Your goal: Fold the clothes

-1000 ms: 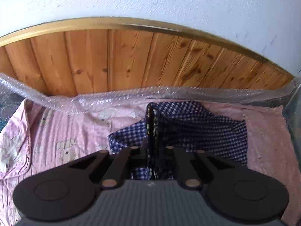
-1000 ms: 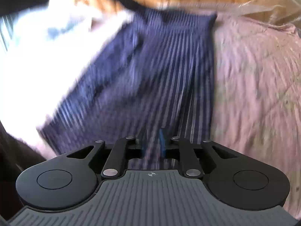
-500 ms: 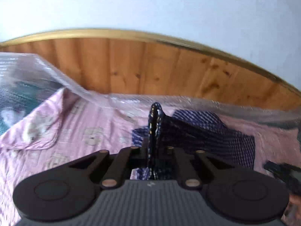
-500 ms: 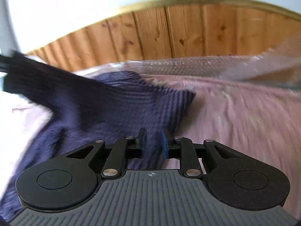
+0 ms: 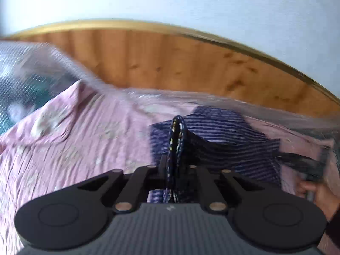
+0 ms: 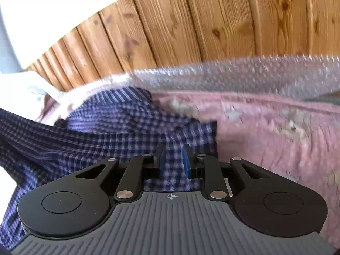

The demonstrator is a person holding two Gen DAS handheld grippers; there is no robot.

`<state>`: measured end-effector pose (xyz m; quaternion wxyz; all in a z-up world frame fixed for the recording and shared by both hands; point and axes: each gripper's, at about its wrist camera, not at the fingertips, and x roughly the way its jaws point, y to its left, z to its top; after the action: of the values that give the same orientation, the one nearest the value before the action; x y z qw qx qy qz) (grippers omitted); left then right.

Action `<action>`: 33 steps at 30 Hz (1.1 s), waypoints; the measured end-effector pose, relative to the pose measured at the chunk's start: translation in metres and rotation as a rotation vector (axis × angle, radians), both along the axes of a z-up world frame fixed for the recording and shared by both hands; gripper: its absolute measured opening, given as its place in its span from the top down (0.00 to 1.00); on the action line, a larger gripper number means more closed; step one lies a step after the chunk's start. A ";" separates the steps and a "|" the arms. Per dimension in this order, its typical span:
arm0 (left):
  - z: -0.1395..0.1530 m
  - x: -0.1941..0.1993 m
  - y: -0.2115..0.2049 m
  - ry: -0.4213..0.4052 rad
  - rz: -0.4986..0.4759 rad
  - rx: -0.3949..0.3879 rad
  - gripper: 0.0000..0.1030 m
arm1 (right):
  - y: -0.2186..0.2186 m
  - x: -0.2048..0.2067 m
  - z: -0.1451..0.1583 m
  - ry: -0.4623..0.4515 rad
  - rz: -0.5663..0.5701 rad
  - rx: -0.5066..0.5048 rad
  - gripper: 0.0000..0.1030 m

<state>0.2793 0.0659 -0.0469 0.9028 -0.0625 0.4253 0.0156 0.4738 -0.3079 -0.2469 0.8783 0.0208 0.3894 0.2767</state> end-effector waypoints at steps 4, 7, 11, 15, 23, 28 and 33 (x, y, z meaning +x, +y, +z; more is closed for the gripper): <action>0.037 -0.045 -0.081 -0.187 -0.299 -0.005 0.94 | 0.002 0.009 -0.008 0.022 0.040 -0.016 0.82; 0.050 -0.102 -0.151 -0.234 -0.627 -0.012 0.94 | -0.026 0.010 0.000 0.122 0.006 0.131 0.77; -0.008 -0.163 -0.208 -0.044 -0.886 0.006 0.95 | -0.056 0.000 -0.002 0.252 0.027 0.281 0.66; -0.081 -0.185 -0.234 0.152 -0.938 -0.028 0.94 | -0.067 0.001 -0.017 0.330 0.024 0.323 0.68; -0.143 -0.188 -0.238 0.287 -0.858 0.014 0.91 | -0.075 0.007 -0.013 0.340 -0.060 0.343 0.69; -0.156 -0.192 -0.241 0.310 -0.831 0.051 0.87 | -0.081 -0.006 0.020 0.178 -0.197 0.214 0.67; -0.164 -0.202 -0.244 0.315 -0.788 0.032 0.70 | -0.042 -0.023 0.034 0.063 -0.020 0.133 0.67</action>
<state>0.0778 -0.1785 -0.2110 0.7646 0.1219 0.5490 -0.3148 0.4504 -0.3495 -0.2126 0.8649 0.0916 0.3976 0.2924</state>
